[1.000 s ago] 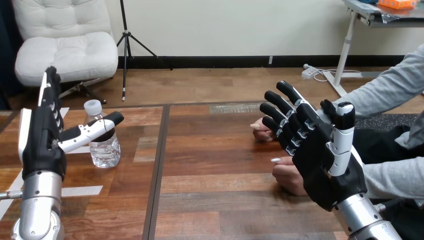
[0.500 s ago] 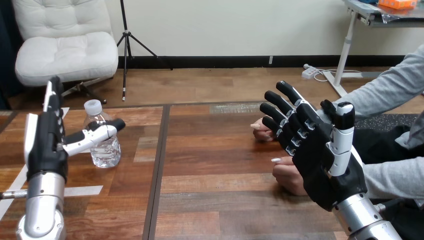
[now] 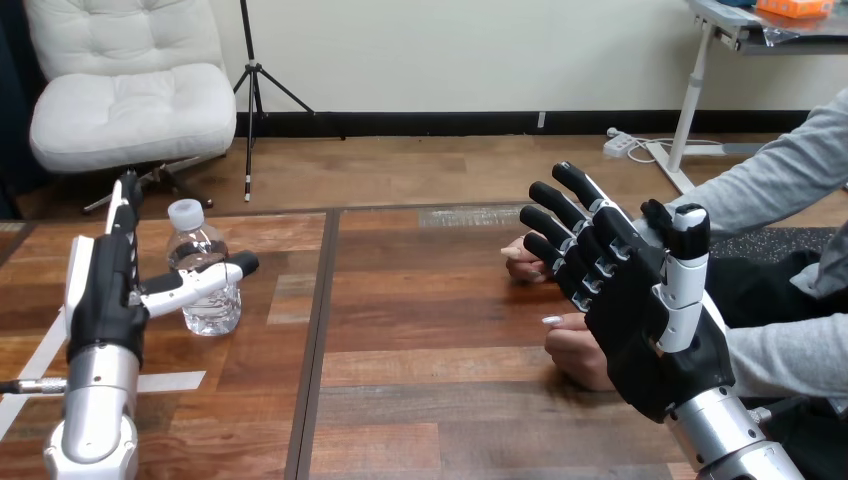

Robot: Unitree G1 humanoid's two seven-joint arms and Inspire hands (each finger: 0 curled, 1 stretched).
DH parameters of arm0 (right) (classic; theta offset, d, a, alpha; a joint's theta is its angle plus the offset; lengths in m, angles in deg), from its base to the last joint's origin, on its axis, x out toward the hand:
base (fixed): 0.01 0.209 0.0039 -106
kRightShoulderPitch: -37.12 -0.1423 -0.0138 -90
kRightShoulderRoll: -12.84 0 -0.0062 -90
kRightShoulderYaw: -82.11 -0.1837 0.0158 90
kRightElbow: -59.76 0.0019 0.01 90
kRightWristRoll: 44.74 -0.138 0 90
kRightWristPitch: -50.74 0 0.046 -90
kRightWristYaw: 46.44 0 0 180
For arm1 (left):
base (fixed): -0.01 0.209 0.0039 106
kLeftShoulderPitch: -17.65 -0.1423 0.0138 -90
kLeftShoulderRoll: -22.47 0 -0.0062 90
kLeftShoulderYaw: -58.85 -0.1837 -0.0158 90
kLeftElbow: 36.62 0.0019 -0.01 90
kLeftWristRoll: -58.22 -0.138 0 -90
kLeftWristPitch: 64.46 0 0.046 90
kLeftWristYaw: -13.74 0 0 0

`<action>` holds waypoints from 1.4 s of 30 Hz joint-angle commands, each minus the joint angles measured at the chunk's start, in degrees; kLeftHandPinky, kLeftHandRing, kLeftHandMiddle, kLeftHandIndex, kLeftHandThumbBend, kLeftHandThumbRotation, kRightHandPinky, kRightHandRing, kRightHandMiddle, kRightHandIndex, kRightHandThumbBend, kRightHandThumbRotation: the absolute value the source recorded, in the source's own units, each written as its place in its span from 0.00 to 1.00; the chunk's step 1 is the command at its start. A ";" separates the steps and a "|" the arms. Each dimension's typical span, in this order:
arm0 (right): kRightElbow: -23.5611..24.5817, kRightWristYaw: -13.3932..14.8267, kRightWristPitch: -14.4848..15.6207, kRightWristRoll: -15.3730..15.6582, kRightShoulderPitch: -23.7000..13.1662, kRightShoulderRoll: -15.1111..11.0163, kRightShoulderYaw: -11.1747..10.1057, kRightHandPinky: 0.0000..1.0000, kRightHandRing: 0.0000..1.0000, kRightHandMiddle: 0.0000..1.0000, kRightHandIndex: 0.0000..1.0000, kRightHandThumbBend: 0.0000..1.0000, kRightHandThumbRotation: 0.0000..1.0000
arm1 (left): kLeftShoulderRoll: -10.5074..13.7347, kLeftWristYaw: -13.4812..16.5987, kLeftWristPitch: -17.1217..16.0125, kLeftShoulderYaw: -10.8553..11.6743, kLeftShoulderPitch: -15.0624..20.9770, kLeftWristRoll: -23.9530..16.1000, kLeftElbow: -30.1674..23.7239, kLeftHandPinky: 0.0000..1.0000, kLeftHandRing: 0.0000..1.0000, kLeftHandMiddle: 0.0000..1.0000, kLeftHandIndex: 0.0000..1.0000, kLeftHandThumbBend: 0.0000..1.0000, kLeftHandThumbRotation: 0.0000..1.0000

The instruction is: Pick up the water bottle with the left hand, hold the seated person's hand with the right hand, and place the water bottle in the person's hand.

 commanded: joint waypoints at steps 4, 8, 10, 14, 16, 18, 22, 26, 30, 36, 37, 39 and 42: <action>1.30 -0.40 -0.70 -0.32 -2.38 -0.40 -0.41 0.96 0.93 0.93 0.95 0.97 1.00 | 1.99 1.18 -0.38 -1.38 7.10 -0.99 5.16 0.98 1.00 1.00 1.00 1.00 0.20; 1.55 -0.14 -0.55 -0.18 -2.38 -0.40 -0.37 0.95 0.93 0.93 0.95 0.97 1.00 | 2.06 1.53 -0.74 -1.69 8.88 -0.96 8.22 0.98 1.00 1.00 1.00 1.00 0.21; 1.63 -0.12 -0.47 -0.22 -2.37 -0.41 -0.38 0.95 0.93 0.93 0.95 0.97 1.00 | 2.16 1.85 -0.95 -1.92 9.50 -1.14 9.35 0.98 1.00 1.00 1.00 1.00 0.22; 1.79 -0.08 -0.35 -0.29 -2.32 -0.42 -0.38 0.95 0.93 0.93 0.95 0.97 1.00 | 2.43 2.59 -0.98 -2.60 11.21 -1.61 11.98 0.97 1.00 1.00 1.00 1.00 0.23; 1.84 -0.04 -0.31 -0.29 -2.29 -0.42 -0.38 0.95 0.93 0.93 0.95 0.97 1.00 | 2.50 2.75 -1.00 -2.81 11.81 -1.64 12.82 0.97 1.00 1.00 1.00 1.00 0.23; 1.88 0.04 -0.24 -0.24 -2.29 -0.44 -0.38 0.95 0.93 0.93 0.95 0.97 1.00 | 2.70 3.33 -0.63 -3.20 12.80 -2.10 14.17 0.96 1.00 1.00 1.00 1.00 0.24; 1.95 0.20 -0.18 -0.08 -2.27 -0.49 -0.37 0.95 0.93 0.93 0.95 0.98 1.00 | 3.08 4.11 -0.49 -3.58 14.60 -2.69 17.20 0.96 1.00 1.00 1.00 1.00 0.25; 1.94 0.28 -0.14 -0.07 -2.28 -0.49 -0.40 0.95 0.93 0.93 0.95 0.98 1.00 | 3.48 4.88 -0.40 -4.10 16.39 -3.60 19.64 0.95 1.00 1.00 1.00 1.00 0.26; 1.91 0.15 -0.21 -0.17 -2.20 -0.49 -0.41 0.95 0.93 0.93 0.95 0.98 1.00 | 3.79 5.86 0.03 -4.77 17.52 -4.46 21.02 0.95 1.00 1.00 1.00 1.00 0.27; 1.69 -0.27 -0.48 -0.34 -2.21 -0.53 -0.44 0.95 0.93 0.93 0.95 0.97 1.00 | 4.19 8.00 1.59 -5.63 20.33 -5.54 24.55 0.94 0.99 1.00 1.00 1.00 0.29; 1.62 -0.35 -0.58 -0.34 -2.22 -0.53 -0.44 0.95 0.93 0.93 0.95 0.97 1.00 | 4.22 8.29 1.72 -5.72 20.65 -5.71 24.92 0.94 0.99 1.00 1.00 1.00 0.29; 1.34 -0.32 -0.69 -0.21 -2.30 -0.49 -0.43 0.95 0.93 0.93 0.95 0.97 1.00 | 4.24 9.42 1.88 -5.98 21.50 -6.19 26.14 0.93 0.98 1.00 1.00 1.00 0.29; 1.29 -0.09 -0.55 -0.08 -2.35 -0.42 -0.39 0.95 0.93 0.93 0.95 0.97 1.00 | 4.15 10.61 2.68 -6.22 22.58 -6.58 27.38 0.92 0.97 0.99 1.00 1.00 0.29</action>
